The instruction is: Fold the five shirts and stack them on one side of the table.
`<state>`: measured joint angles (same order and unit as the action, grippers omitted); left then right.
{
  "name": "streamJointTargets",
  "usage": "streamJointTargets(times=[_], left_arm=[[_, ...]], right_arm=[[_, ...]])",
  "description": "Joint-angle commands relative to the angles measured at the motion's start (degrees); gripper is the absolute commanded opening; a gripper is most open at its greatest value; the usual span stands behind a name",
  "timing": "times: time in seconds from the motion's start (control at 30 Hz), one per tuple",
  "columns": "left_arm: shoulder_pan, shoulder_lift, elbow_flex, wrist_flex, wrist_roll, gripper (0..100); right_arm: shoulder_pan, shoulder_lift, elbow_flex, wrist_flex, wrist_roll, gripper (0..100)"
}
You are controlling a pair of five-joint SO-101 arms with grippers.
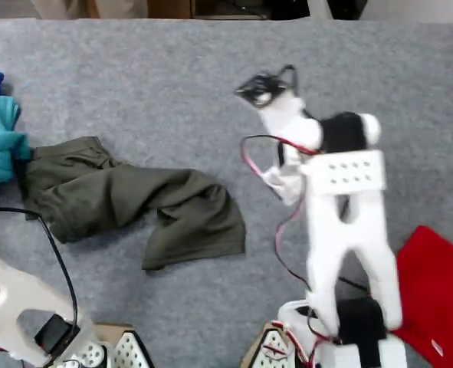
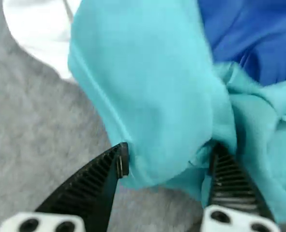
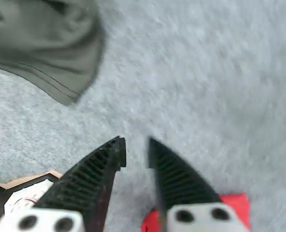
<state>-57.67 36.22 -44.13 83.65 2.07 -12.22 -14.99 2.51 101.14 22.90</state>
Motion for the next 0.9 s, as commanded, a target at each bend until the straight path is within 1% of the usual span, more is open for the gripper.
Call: streamJointTargets(times=[0.0,0.1,0.2,0.33,0.5,0.63,0.7,0.87], left_arm=[[-0.4,-3.2,-6.9,9.6,-1.5,29],[0.7,-5.2,-12.6,16.4,-1.6,29],[1.3,-7.3,-15.7,17.1,-1.7,29],[1.8,-11.1,-15.9,17.1,-1.7,29],[1.4,-14.4,-15.9,17.1,-1.7,29],[0.5,-14.8,-14.0,17.1,-1.7,29],[0.2,-14.9,-12.2,17.1,-1.7,29],[0.1,-15.0,-8.9,17.1,-1.8,29]], right_arm=[[-5.5,6.6,-8.0,0.8,-1.1,24.5],[-11.0,15.3,-14.2,0.6,-1.1,26.7],[-17.7,25.2,-20.6,0.4,-0.3,27.0],[-24.4,39.3,-32.8,0.1,-0.1,27.0],[-28.8,56.5,-50.2,0.9,1.1,26.8],[-30.3,65.7,-56.7,1.1,1.5,26.6],[-30.3,67.6,-57.3,1.1,1.5,22.9],[-27.6,67.6,-57.5,1.1,1.5,0.9]])
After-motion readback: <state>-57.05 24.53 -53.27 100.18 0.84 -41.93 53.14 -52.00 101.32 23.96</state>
